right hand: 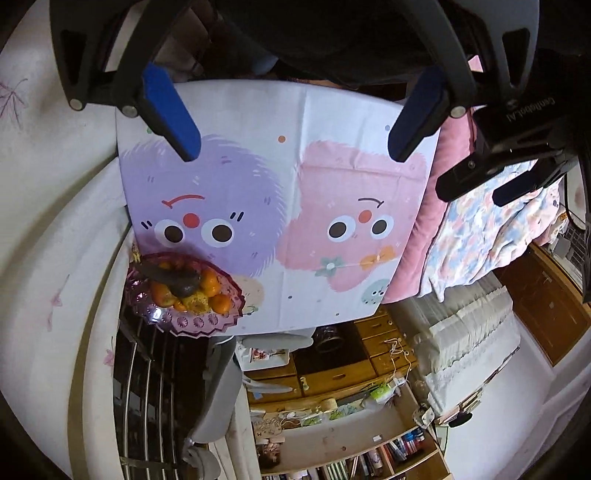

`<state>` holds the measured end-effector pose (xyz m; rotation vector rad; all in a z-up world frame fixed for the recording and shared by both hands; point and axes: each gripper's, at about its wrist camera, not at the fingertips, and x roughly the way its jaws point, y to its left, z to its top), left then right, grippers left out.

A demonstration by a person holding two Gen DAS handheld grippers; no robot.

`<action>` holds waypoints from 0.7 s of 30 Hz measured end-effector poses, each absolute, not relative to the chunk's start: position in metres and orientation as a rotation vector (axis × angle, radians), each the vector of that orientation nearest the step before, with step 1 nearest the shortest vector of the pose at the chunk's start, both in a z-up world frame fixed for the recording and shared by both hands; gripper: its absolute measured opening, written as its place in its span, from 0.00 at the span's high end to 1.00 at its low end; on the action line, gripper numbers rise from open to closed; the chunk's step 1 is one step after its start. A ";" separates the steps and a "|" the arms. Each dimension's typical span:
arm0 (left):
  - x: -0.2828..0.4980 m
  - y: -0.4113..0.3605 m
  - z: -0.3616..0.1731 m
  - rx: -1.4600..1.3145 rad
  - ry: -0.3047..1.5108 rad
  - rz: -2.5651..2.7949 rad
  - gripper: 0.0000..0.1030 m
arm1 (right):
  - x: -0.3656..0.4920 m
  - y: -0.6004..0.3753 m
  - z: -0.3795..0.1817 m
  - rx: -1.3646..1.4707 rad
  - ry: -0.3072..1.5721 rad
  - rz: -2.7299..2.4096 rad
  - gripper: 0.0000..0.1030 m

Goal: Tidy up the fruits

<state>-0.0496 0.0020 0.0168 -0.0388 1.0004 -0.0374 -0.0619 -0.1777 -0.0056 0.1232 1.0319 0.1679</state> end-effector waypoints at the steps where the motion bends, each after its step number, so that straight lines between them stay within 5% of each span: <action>1: -0.049 0.001 0.016 -0.036 1.000 -0.033 0.01 | -0.061 -0.178 -0.006 0.121 1.032 0.169 0.01; 21: -0.035 0.007 0.005 -0.044 1.042 -0.014 0.01 | -0.046 -0.175 -0.017 0.119 1.084 0.168 0.01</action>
